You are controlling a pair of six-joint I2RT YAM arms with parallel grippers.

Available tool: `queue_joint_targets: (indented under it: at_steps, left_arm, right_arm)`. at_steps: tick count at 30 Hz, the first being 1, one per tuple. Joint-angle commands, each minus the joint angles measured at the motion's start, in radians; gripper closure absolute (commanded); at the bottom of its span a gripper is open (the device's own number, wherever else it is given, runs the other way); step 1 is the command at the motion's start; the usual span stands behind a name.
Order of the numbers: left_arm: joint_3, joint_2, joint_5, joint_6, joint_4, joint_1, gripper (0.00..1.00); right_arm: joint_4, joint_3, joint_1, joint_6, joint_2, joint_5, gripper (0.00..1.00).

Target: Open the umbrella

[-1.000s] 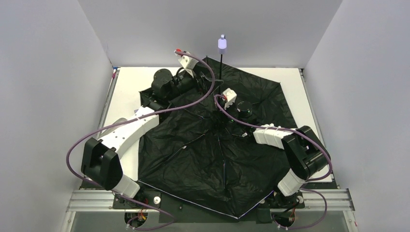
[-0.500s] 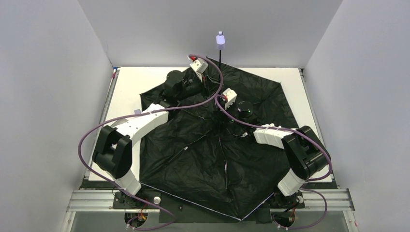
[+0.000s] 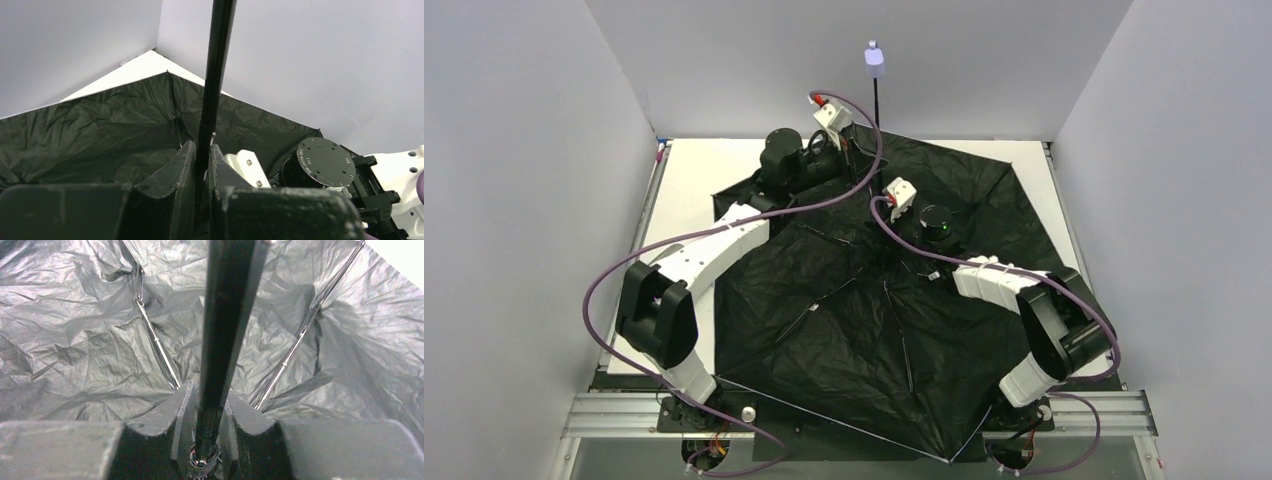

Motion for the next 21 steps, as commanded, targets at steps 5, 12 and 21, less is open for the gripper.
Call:
queue_joint_targets:
  at_steps: [5,12,21]
  left_arm:
    - [0.206,-0.124,0.0,-0.139,0.159,0.081,1.0]
    - [0.154,-0.181,0.051,-0.108,0.177,0.09,1.0]
    - [-0.086,-0.394,0.081,0.104,0.001,0.133,0.31]
  right_arm:
    - [-0.248,0.0,-0.027,-0.166,-0.081,-0.059,0.81]
    - [-0.431,0.061,-0.037,-0.291,-0.108,-0.102,0.92]
    - [-0.787,0.29,-0.128,-0.613,-0.153,-0.028,1.0]
